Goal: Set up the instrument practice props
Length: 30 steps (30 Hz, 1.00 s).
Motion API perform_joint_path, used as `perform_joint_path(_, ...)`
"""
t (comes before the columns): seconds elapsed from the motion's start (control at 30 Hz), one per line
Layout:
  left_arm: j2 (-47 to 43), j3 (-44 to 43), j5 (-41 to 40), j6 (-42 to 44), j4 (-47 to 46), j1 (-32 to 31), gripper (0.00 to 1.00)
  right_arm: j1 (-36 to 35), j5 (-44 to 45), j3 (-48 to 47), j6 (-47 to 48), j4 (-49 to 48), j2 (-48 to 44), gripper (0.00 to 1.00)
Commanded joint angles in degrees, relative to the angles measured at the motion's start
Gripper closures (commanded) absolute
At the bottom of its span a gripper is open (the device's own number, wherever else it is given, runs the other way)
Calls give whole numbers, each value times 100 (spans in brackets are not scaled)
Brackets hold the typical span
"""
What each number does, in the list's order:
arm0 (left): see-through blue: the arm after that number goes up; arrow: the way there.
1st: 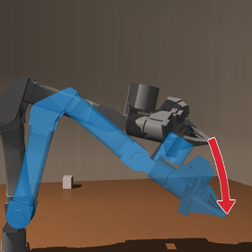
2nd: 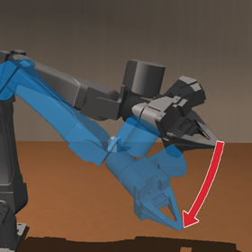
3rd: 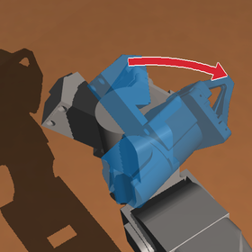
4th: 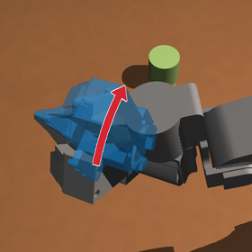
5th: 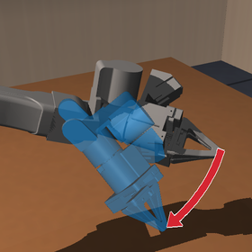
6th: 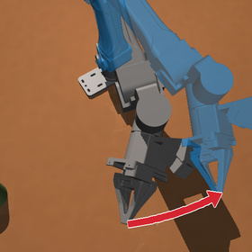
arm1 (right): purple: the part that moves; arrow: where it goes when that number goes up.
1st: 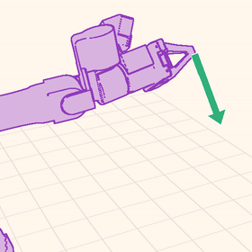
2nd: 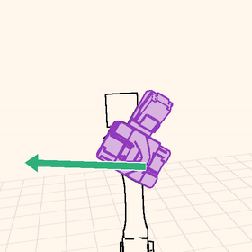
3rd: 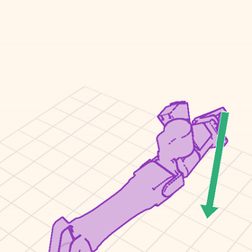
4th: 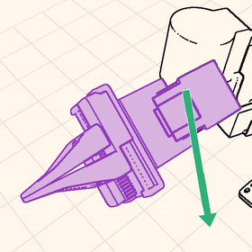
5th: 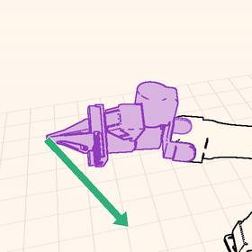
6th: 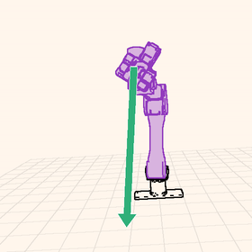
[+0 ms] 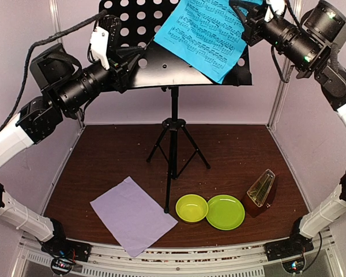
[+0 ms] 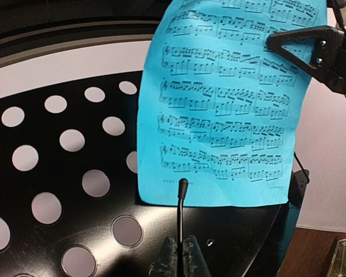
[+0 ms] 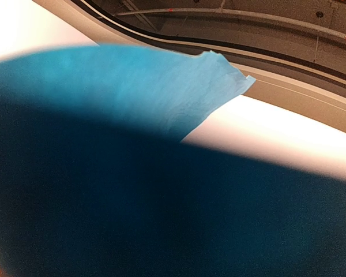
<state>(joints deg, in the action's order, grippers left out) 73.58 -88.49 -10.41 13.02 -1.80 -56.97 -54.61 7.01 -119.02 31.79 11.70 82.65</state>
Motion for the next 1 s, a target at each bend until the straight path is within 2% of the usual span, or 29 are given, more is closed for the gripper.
perform_joint_path(0.0, -156, 51, 701, 458, -659, -7, 100, -49, -474, -350, 73, -9, 287, 100)
perform_joint_path(0.3, -282, 325, 869, 820, -741, -7, 100, -79, -1044, -860, 241, -191, 892, 100)
perform_joint_path(0.63, -281, 406, 947, 808, -757, -7, 100, -104, -1592, -1179, 766, -395, 1421, 100)
perform_joint_path(0.77, -304, 428, 911, 834, -756, -7, 100, -126, -1697, -1062, 728, -376, 1288, 100)
perform_joint_path(0.97, -391, 511, 922, 916, -819, -7, 100, -120, -1694, -373, 578, -579, 622, 100)
